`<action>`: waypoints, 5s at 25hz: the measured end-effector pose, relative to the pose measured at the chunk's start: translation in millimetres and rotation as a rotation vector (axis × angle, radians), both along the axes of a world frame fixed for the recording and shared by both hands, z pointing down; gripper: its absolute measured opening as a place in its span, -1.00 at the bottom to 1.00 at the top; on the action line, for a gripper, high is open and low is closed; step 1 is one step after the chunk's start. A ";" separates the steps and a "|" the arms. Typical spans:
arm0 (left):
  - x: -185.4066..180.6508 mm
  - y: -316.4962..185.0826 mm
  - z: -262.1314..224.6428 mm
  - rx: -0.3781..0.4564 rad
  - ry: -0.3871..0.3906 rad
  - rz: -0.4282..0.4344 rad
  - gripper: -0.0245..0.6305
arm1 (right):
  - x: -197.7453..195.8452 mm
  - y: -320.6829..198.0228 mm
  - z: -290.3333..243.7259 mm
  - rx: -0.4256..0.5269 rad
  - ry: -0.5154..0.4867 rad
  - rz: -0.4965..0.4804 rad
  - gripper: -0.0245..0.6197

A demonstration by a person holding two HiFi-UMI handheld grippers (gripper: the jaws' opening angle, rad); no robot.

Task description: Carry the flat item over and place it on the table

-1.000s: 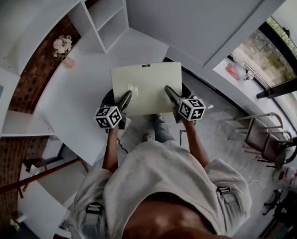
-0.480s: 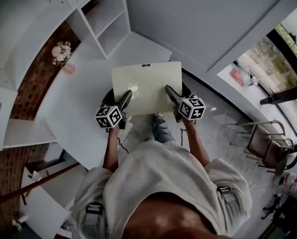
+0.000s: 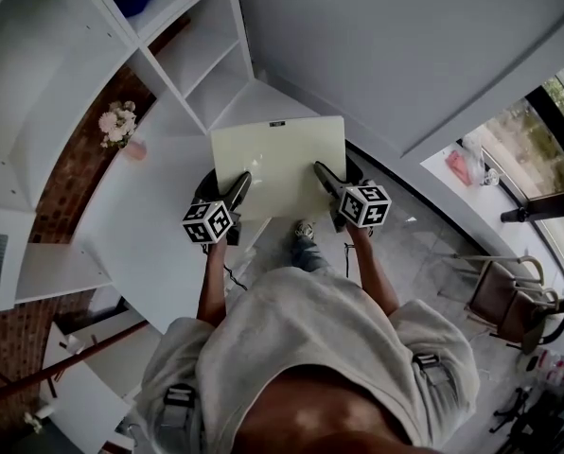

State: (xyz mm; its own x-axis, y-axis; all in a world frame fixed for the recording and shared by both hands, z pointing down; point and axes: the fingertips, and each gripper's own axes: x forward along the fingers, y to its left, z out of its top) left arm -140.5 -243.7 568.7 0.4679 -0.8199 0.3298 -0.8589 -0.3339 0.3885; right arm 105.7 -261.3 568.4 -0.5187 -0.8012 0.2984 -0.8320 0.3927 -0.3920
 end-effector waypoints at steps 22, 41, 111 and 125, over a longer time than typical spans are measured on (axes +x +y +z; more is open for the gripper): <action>42.0 -150.5 -1.3 -0.018 -0.030 -0.087 0.32 | 39.7 -171.7 6.4 -0.015 -0.026 -0.085 0.22; 19.9 -169.6 31.4 -0.110 -0.065 -0.083 0.32 | 18.9 -187.9 48.5 -0.107 -0.065 -0.083 0.21; -53.2 -194.0 180.8 -0.366 0.043 -0.036 0.32 | -27.5 -198.5 186.9 -0.429 -0.046 0.003 0.21; -57.6 -181.7 125.0 -0.213 0.000 -0.069 0.32 | -11.3 -196.3 138.4 -0.287 0.042 -0.003 0.20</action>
